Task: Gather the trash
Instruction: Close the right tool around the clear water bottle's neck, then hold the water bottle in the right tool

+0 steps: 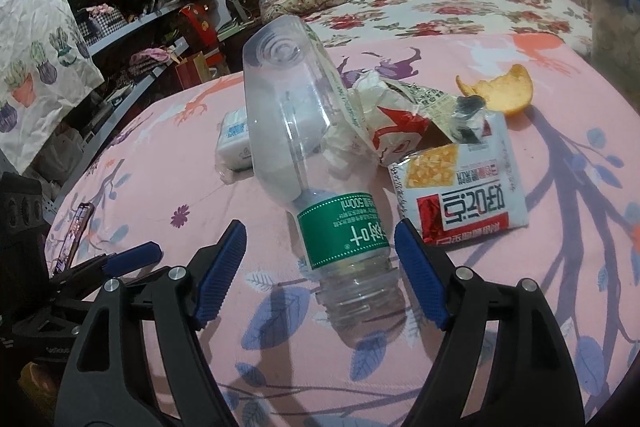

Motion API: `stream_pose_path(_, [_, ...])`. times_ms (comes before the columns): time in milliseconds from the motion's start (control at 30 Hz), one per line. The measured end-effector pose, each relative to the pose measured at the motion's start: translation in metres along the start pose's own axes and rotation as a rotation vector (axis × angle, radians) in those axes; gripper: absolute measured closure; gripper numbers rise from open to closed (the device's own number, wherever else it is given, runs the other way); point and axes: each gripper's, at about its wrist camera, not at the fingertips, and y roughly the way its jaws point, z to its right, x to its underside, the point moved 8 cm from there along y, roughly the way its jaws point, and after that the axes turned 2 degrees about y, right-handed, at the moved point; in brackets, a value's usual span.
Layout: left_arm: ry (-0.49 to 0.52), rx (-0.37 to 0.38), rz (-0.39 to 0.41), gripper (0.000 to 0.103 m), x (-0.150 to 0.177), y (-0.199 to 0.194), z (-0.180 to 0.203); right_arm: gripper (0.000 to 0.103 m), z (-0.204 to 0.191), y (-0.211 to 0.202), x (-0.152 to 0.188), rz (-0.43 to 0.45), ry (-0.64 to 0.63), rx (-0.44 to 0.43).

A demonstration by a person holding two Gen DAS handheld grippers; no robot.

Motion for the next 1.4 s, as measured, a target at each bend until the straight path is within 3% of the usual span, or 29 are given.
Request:
stream_pose_path(100, [0.0, 0.0, 0.0, 0.019, 0.0, 0.0, 0.0, 0.031, -0.001, 0.004, 0.0, -0.007, -0.003, 0.003])
stream_pose_path(333, [0.004, -0.002, -0.001, 0.018, 0.001, 0.0, 0.002, 0.056, 0.002, 0.013, 0.003, -0.043, 0.012, -0.002])
stream_pose_path(733, [0.007, -0.005, -0.002, 0.017, 0.001, 0.001, 0.003, 0.058, -0.003, 0.012, 0.005, -0.039, -0.015, -0.003])
stream_pose_path(967, [0.008, -0.004, -0.003, 0.017, 0.001, 0.001, 0.004, 0.049, 0.004, 0.009, 0.004, -0.028, 0.02, -0.01])
stream_pose_path(1400, [0.012, -0.007, -0.004, 0.016, 0.001, 0.002, 0.004, 0.046, 0.001, 0.008, 0.003, -0.016, 0.014, -0.018])
